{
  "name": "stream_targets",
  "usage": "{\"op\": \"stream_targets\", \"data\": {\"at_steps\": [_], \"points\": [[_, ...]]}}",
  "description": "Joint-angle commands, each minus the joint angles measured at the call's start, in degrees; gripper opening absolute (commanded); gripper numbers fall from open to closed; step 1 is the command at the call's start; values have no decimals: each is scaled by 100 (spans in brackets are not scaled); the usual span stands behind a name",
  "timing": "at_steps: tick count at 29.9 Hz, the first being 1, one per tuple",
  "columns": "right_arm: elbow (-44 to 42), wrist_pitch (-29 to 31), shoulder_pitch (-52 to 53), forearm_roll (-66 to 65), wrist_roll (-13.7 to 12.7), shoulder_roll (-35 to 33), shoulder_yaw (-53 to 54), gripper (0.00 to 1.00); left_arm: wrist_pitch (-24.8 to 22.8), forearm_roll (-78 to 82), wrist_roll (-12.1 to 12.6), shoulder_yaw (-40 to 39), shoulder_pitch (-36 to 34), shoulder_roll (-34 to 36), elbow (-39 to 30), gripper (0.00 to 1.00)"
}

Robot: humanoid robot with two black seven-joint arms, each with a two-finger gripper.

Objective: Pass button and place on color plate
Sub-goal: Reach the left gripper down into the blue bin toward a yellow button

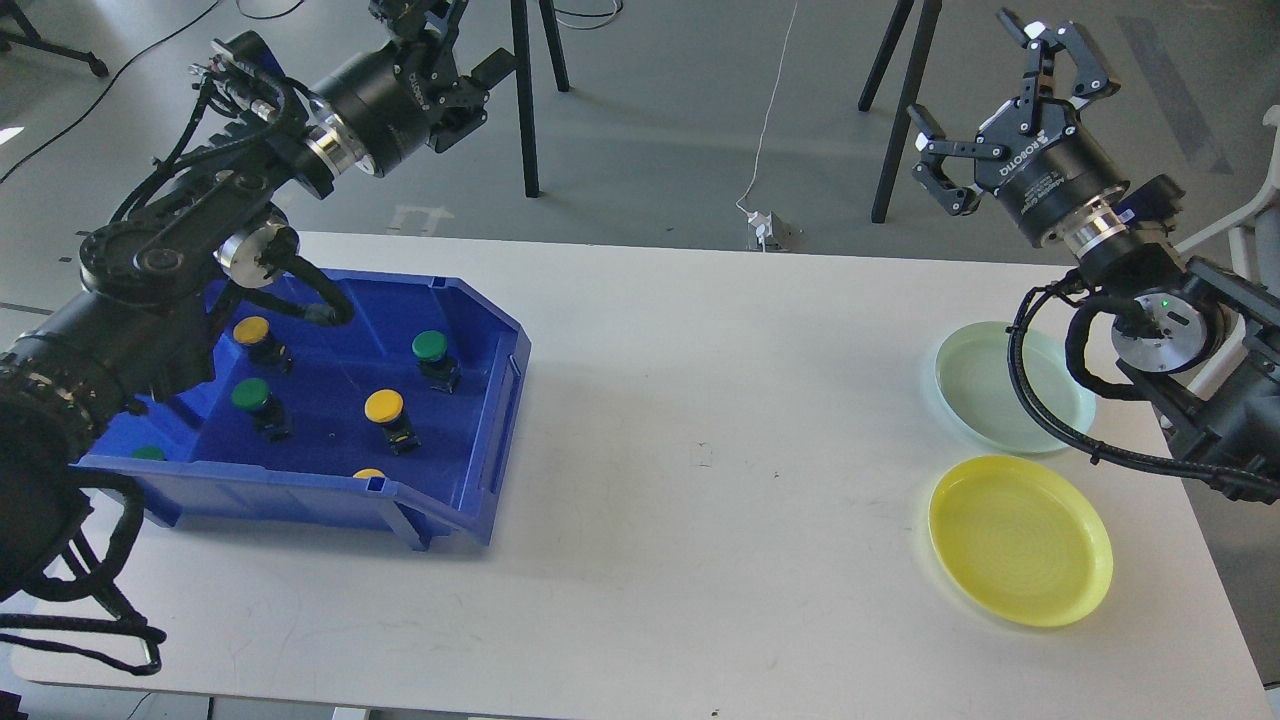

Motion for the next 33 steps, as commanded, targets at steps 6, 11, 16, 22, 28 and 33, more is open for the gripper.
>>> {"op": "stream_targets", "data": {"at_steps": [6, 11, 16, 22, 28, 33], "points": [[-20, -1, -112, -45, 78, -11, 93, 99, -4, -329, 0, -105, 115, 29, 37, 100], [-20, -1, -191, -45, 87, -11, 216, 99, -4, -1120, 0, -816, 526, 169, -523, 100], [-37, -1, -235, -45, 87, -2, 217, 99, -4, -781, 0, -1135, 1196, 678, -2754, 100], [-178, -1, -279, -45, 87, 50, 199, 99, -4, 1469, 0, 391, 575, 2479, -4498, 99], [-196, -1, -446, -45, 87, 77, 217, 99, 256, 3524, 0, 2967, -982, 3562, -4271, 99], [-196, -1, -569, -45, 87, 86, 225, 99, 221, 5118, 0, 4024, -1370, 3589, -3893, 99]]}}
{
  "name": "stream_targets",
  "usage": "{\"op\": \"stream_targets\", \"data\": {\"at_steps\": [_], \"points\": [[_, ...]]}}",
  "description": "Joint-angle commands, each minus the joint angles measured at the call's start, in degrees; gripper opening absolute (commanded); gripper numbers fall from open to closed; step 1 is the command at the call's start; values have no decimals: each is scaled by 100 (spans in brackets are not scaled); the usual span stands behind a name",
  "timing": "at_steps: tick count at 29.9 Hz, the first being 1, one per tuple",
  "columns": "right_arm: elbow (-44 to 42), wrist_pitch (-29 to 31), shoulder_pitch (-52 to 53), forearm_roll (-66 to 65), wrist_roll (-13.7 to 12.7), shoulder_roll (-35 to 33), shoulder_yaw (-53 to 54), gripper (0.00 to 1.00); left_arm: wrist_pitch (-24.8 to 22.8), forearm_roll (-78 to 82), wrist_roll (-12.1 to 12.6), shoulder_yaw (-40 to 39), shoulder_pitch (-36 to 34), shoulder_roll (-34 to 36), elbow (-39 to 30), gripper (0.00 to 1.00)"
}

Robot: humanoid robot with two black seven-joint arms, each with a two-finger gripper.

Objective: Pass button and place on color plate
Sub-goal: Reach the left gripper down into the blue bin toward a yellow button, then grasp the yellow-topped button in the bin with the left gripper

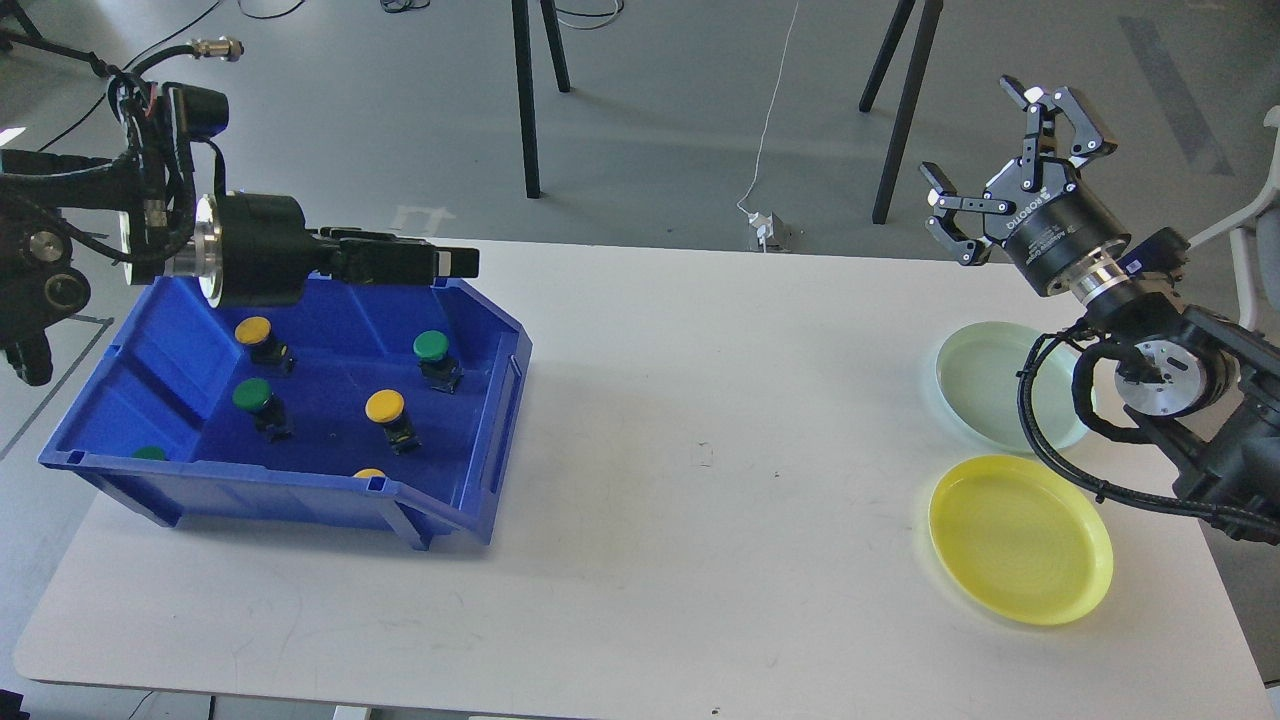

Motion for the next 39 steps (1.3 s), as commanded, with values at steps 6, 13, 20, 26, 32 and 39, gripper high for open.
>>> {"op": "stream_targets", "data": {"at_steps": [6, 13, 20, 26, 32, 39], "points": [[-4, 1, -203, 0, -1, -50, 35, 99, 21, 745, 0, 1050, -61, -283, 779, 99], [-13, 1, -247, 0, -1, -76, 35, 99, 21, 771, 0, 1165, 106, -697, 1395, 99], [-4, 1, -265, 0, -1, -76, 35, 99, 38, 780, 0, 1156, 510, -1311, 2255, 99], [-101, 1, -300, 0, -1, -85, 35, 99, 38, 762, 0, 1130, 590, -1514, 2441, 99], [-119, 1, -326, 0, -1, -94, 35, 99, 38, 762, 0, 1112, 590, -1523, 2433, 98], [-110, 1, -432, 0, -1, -94, 35, 99, 30, 762, 0, 1121, 598, -1655, 2415, 98]]}}
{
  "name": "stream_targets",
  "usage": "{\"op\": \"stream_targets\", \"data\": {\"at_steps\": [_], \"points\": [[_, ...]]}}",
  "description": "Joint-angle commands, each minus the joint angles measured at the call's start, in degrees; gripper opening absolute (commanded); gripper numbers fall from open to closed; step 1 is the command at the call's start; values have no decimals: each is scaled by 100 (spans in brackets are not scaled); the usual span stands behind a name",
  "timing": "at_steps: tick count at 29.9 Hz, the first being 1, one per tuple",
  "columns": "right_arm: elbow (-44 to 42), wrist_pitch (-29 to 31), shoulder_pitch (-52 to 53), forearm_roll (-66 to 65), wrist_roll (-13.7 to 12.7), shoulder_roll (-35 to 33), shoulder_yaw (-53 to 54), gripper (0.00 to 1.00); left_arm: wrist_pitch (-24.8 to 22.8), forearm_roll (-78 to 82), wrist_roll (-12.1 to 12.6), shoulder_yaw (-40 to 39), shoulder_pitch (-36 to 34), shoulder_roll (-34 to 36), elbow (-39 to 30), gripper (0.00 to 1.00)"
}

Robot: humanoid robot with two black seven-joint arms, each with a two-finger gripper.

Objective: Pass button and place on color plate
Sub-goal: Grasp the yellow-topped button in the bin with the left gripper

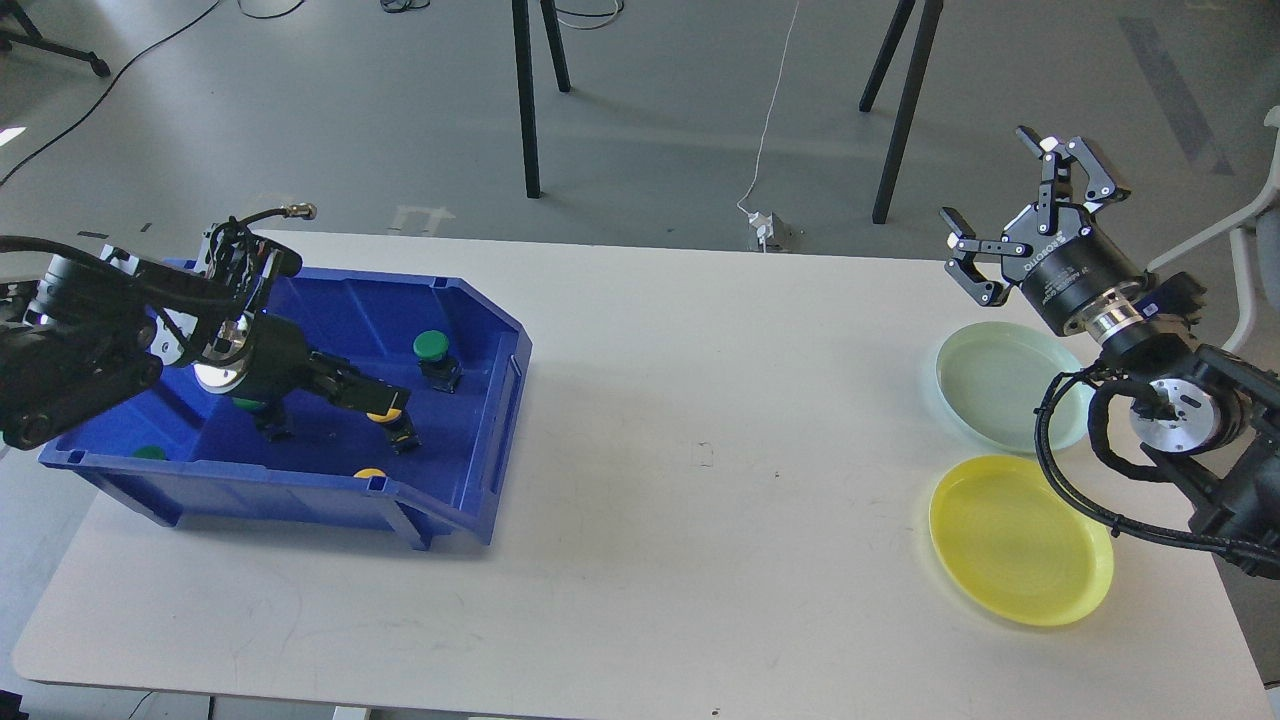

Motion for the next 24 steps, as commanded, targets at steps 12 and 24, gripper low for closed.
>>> {"op": "stream_targets", "data": {"at_steps": [12, 24], "points": [[2, 0, -113, 0, 0, -35, -1, 99, 4, -44, 0, -12, 151, -180, -13, 98], [2, 0, -131, 0, 0, -27, -1, 99, 39, -70, 0, -39, 231, -180, 66, 98]]}}
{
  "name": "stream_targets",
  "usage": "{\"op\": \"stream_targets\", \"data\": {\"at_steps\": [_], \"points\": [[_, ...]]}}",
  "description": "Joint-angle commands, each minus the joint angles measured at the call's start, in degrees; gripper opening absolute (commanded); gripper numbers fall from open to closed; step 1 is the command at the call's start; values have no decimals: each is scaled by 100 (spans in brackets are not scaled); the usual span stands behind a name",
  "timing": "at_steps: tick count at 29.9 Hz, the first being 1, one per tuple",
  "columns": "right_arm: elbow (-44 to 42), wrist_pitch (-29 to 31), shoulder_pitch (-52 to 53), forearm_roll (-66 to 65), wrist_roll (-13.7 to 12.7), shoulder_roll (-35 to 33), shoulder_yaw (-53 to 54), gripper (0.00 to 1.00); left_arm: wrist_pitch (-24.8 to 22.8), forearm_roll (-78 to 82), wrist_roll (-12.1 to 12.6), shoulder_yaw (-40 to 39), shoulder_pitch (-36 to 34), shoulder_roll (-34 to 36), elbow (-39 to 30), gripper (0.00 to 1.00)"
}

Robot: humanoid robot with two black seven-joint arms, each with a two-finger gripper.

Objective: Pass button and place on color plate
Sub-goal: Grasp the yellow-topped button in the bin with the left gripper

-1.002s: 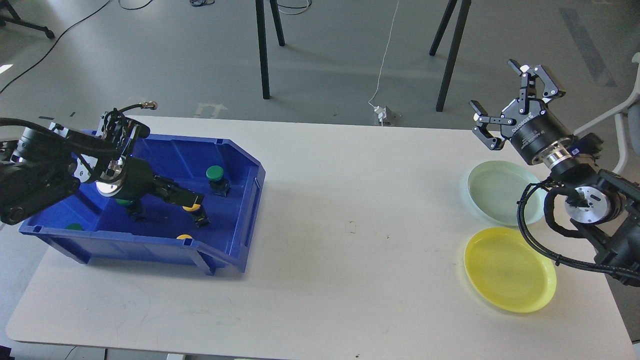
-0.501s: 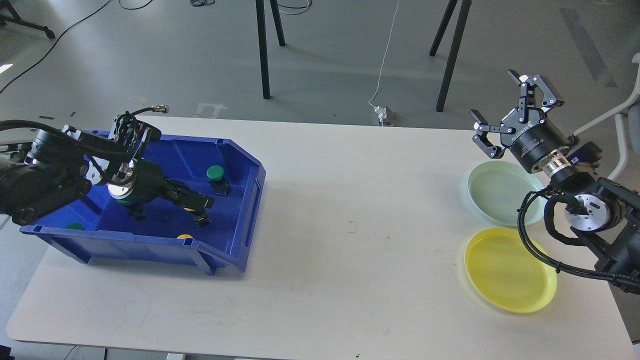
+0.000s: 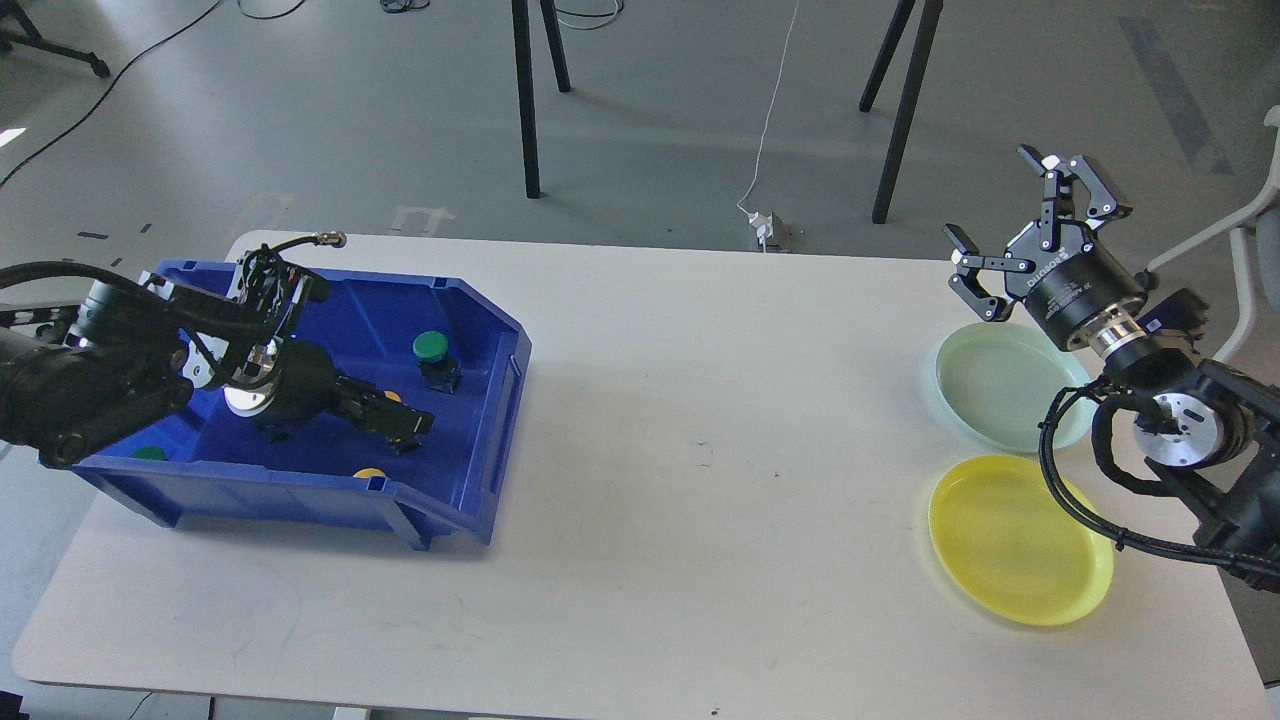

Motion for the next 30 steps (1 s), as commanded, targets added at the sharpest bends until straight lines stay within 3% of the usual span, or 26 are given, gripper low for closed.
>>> {"op": "stream_targets", "data": {"at_steps": [1, 18, 30], "points": [[-1, 0, 0, 0, 0, 7, 0, 99, 7, -35, 0, -5, 5, 0, 67, 98], [-1, 0, -150, 0, 9, -2, 0, 99, -11, -35, 0, -14, -4, 9, 93, 98], [-1, 0, -185, 0, 9, -2, 0, 99, 121, -18, 0, -14, 49, -254, 603, 98]]}}
